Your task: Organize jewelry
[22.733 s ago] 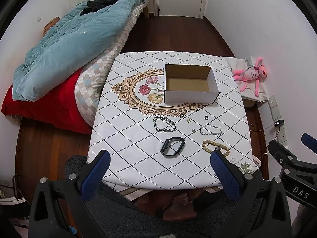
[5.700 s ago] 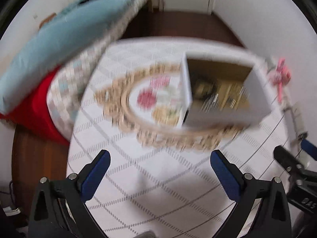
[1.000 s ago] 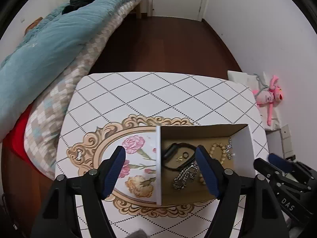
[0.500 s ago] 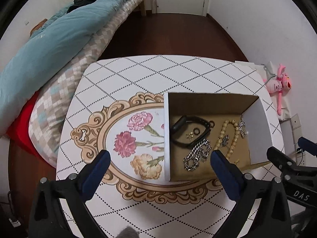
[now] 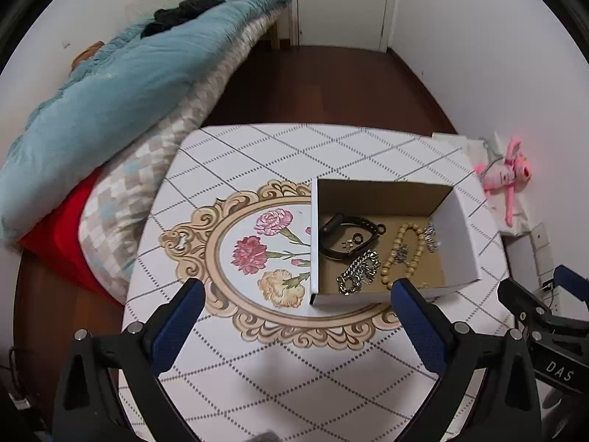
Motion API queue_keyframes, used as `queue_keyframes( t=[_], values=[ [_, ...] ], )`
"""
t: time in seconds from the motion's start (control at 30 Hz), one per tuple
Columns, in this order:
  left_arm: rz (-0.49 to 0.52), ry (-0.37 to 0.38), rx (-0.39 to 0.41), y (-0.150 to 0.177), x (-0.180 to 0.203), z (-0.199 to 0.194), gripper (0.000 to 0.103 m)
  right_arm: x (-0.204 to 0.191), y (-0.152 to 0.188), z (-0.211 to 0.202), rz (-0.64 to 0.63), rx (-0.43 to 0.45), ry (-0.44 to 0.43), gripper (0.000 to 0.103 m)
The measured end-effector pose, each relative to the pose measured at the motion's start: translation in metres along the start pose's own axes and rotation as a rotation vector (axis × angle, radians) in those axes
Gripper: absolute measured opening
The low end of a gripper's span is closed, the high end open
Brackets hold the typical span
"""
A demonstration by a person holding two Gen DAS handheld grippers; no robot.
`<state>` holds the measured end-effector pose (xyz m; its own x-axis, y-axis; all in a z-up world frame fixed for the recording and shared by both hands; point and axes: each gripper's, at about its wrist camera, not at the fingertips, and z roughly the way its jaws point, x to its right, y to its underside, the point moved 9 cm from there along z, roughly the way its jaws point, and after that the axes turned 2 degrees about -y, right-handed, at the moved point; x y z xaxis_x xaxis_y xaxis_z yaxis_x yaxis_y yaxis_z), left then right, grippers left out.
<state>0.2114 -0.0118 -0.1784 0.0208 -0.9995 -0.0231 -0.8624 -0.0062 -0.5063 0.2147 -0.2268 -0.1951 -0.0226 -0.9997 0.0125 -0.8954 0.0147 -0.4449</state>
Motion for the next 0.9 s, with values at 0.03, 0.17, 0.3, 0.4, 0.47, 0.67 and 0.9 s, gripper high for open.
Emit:
queue_keyframes(
  t=[0.03, 0.17, 0.3, 0.4, 0.47, 0.67, 0.9],
  values=[
    [-0.002, 0.005, 0.016, 0.001, -0.001, -0.011, 0.103, 0.000, 0.001, -0.007, 0.003, 0.011, -0.001, 0.103],
    [0.006, 0.007, 0.072, 0.005, -0.002, -0.045, 0.103, 0.001, 0.011, -0.049, 0.014, 0.075, -0.009, 0.103],
    [0.011, 0.004, 0.128, 0.009, -0.003, -0.081, 0.103, 0.004, 0.019, -0.090, 0.018, 0.136, -0.003, 0.103],
    [0.017, 0.015, 0.159, 0.013, -0.001, -0.103, 0.103, 0.006, 0.026, -0.117, 0.024, 0.176, -0.003, 0.103],
    [0.022, 0.024, 0.177, 0.014, 0.000, -0.118, 0.103, 0.007, 0.030, -0.134, 0.024, 0.202, 0.007, 0.103],
    [0.014, 0.039, 0.227, 0.016, -0.001, -0.155, 0.103, 0.007, 0.038, -0.180, 0.041, 0.268, -0.016, 0.103],
    [0.001, 0.053, 0.235, 0.020, -0.004, -0.174, 0.103, 0.008, 0.041, -0.218, 0.038, 0.319, -0.014, 0.103]
  ],
)
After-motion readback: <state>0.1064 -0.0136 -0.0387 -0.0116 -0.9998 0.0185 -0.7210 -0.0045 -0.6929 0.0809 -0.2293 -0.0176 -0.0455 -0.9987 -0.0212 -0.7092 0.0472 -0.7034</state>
